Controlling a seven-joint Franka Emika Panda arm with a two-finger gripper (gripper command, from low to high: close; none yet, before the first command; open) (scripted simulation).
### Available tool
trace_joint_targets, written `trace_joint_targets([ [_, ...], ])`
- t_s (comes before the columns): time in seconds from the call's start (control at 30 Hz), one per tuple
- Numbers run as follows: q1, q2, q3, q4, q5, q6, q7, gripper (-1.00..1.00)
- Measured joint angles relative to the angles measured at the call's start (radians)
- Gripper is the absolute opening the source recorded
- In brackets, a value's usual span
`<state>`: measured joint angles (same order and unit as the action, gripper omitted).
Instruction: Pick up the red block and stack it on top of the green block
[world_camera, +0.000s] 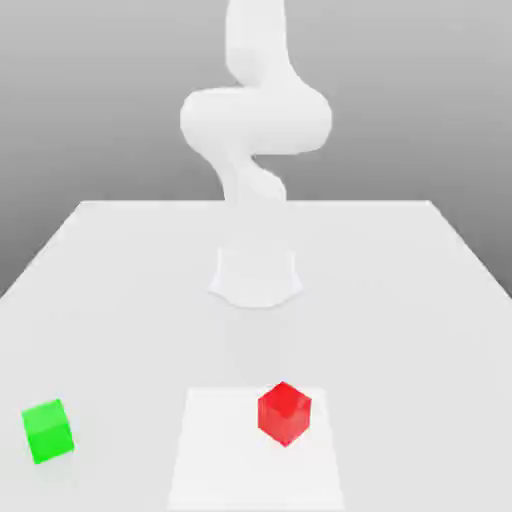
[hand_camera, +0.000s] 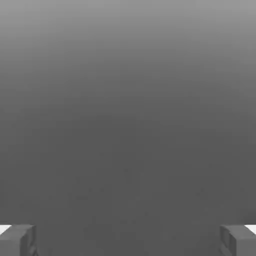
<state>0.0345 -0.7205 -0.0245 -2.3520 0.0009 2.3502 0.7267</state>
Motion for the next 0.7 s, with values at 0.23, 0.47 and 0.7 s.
trace_joint_targets([
  [0.23,0.101,0.264,-0.069,-0.163,0.01,0.162,-0.245,0.0],
  [0.47,0.174,0.527,-0.106,-0.324,0.021,0.323,-0.488,0.0],
  [0.7,0.195,0.779,-0.099,-0.429,0.024,0.495,-0.659,0.0],
])
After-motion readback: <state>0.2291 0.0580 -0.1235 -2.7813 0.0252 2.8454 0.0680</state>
